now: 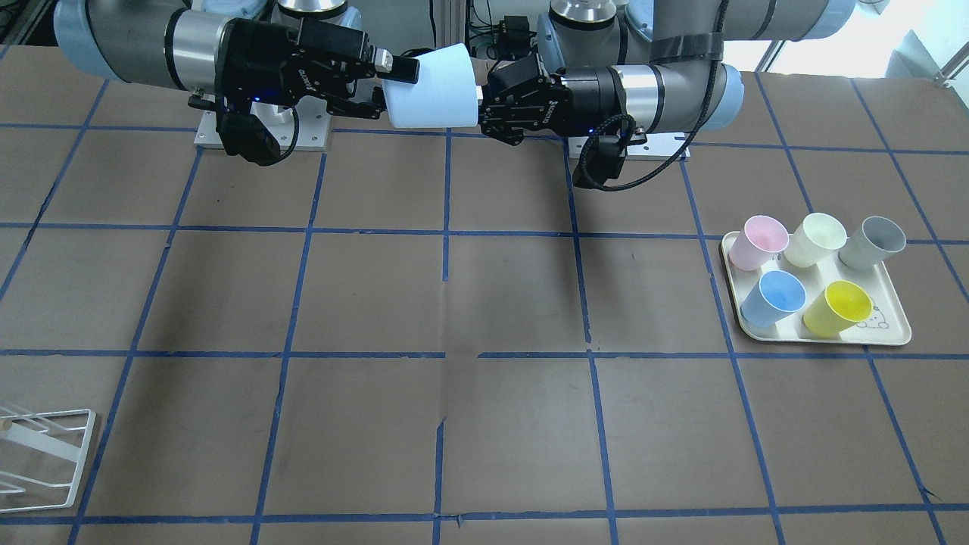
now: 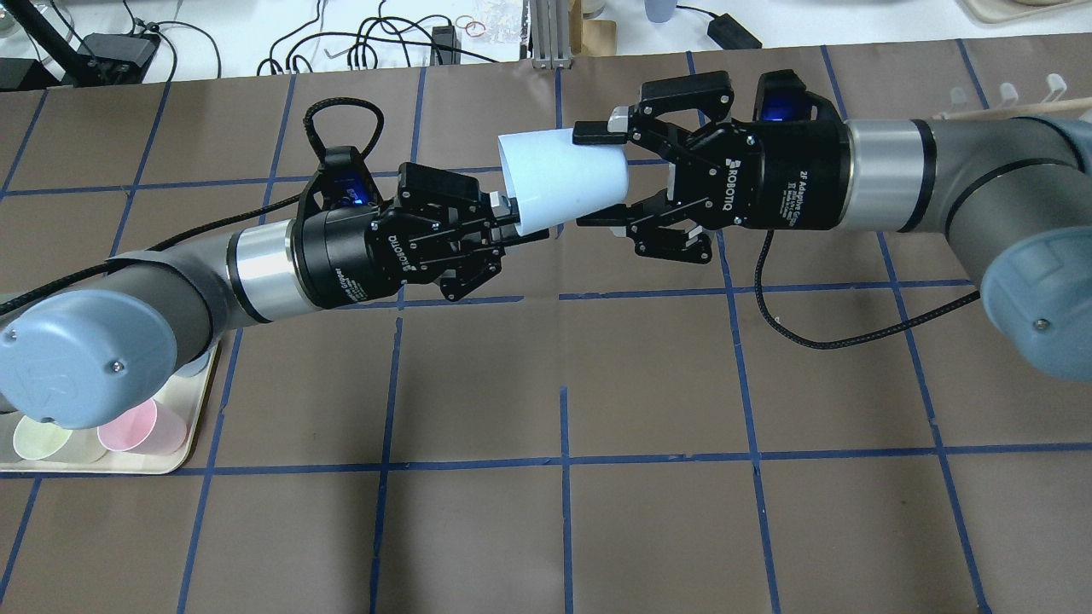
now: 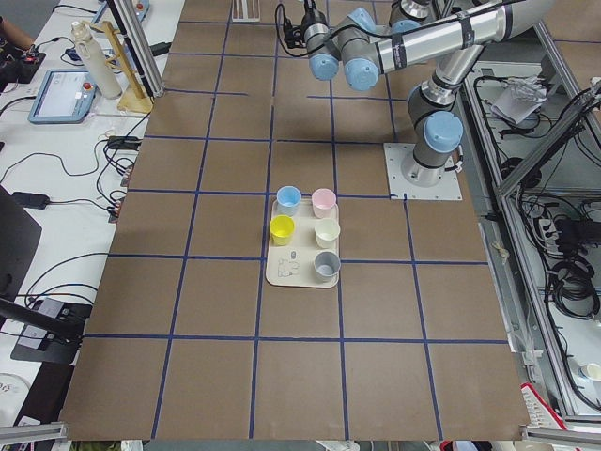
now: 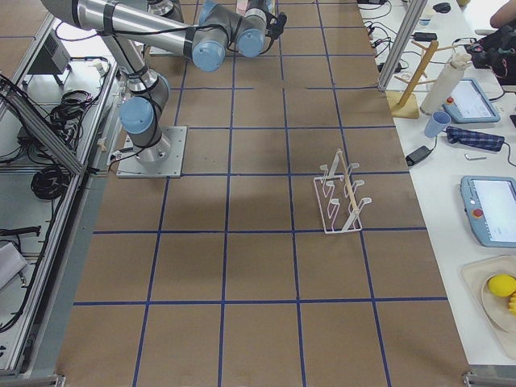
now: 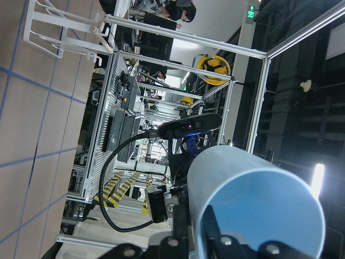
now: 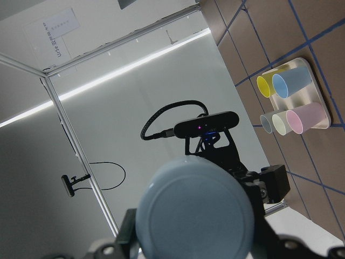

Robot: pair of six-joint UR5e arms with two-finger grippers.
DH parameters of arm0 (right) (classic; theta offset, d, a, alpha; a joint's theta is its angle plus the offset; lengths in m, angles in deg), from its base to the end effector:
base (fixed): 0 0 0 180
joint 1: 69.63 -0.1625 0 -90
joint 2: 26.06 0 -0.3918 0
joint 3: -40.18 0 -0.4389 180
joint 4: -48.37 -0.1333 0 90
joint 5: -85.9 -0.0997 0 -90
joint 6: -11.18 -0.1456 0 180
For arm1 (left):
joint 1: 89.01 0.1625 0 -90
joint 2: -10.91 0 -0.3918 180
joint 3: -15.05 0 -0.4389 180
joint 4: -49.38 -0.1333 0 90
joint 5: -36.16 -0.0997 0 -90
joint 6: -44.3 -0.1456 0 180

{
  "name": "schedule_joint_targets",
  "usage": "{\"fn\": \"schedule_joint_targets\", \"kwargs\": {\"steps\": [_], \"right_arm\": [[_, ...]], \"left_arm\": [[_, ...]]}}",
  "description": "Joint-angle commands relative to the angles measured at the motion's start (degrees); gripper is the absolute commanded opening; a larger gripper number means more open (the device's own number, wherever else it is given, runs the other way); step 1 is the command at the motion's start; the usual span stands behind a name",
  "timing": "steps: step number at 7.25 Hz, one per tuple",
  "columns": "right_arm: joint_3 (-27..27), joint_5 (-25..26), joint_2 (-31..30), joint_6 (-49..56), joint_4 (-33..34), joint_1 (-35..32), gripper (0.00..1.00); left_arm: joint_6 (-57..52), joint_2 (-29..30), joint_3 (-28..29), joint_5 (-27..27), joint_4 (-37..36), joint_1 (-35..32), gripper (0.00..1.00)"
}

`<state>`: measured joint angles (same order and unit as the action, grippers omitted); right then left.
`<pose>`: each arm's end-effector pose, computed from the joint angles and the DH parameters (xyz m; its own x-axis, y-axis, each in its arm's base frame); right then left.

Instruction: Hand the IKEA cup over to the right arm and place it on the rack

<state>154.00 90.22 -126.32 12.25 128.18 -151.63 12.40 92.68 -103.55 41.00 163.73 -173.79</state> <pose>0.2140 -0.4782 0.3949 -0.0211 0.3912 -0.9201 0.1270 0.9139 0.3856 -0.2377 -0.4584 0.3361 0.0913 -0.2123 0.9729 -0.1330 0.9657 0.2232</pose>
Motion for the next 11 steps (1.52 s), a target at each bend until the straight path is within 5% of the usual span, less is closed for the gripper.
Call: {"fn": "schedule_joint_targets", "kwargs": {"steps": [1, 3, 5, 6, 9, 11], "right_arm": [[-0.7, 0.0, 0.3, 0.0, -0.1, 0.2, 0.26], [-2.1, 0.6, 0.7, -0.7, -0.4, 3.0, 0.26], [-2.5, 1.0, 0.7, -2.2, -0.3, 8.8, 0.26], [-3.4, 5.1, 0.7, -2.3, -0.1, 9.7, 0.26], [-11.1, 28.3, 0.7, -1.2, 0.8, 13.0, 0.26], [-13.5, 42.7, 0.7, 2.4, 4.8, 13.3, 0.26]], "left_arm": [[0.3, 0.0, 0.4, 0.1, 0.0, 0.1, 1.00], [7.1, 0.0, 2.7, -0.8, 0.0, 1.4, 1.00], [11.5, 0.9, 5.9, -9.8, -2.7, 1.8, 1.00], [17.0, 1.2, 6.2, -13.2, -7.7, 1.9, 1.00], [33.6, 3.8, 5.7, -35.4, -31.2, 1.8, 1.00], [34.2, 4.7, 7.3, -50.8, -37.6, 1.8, 1.00]]}}
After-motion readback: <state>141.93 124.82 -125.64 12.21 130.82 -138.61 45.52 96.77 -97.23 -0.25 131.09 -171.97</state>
